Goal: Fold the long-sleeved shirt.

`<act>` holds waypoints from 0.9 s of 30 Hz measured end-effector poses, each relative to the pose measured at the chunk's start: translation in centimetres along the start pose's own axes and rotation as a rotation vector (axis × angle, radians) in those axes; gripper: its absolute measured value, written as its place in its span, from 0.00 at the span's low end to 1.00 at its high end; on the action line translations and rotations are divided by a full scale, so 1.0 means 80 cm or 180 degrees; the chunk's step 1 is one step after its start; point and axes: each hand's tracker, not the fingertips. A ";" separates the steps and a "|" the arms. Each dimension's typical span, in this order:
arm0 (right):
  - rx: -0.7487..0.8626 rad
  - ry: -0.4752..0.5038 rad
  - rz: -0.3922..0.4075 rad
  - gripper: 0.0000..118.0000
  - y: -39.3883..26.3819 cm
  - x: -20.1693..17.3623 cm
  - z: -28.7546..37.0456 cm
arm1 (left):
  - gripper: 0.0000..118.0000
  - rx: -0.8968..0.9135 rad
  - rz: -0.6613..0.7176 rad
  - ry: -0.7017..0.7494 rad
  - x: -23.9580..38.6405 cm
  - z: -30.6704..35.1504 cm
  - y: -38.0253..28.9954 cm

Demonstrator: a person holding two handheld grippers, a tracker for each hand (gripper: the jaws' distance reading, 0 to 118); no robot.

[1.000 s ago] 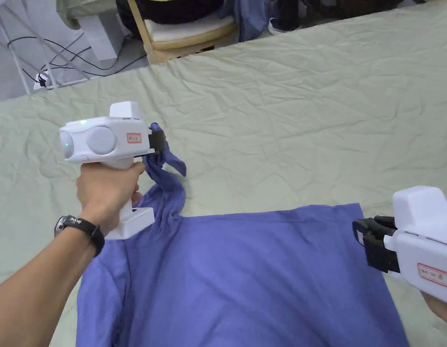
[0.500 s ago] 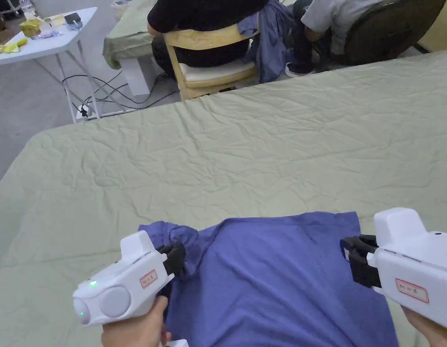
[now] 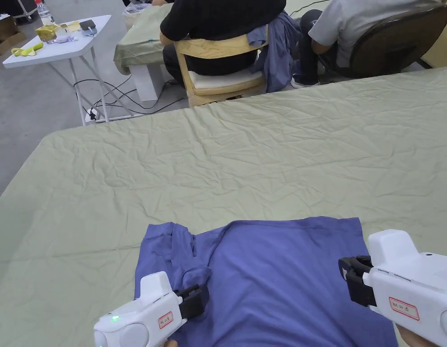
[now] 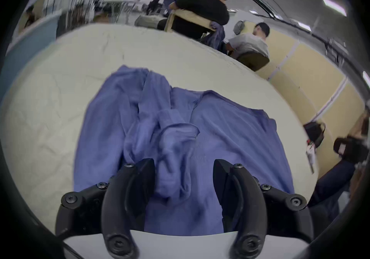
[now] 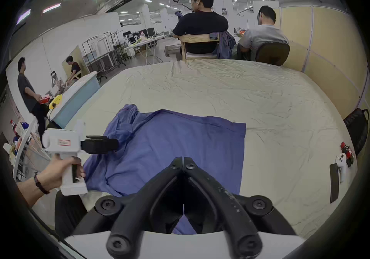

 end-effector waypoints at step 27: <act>0.0197 -0.0142 0.0072 0.01 -0.034 -0.021 0.061 | 0.00 -0.0086 -0.0348 -0.0134 -0.002 0.163 0.038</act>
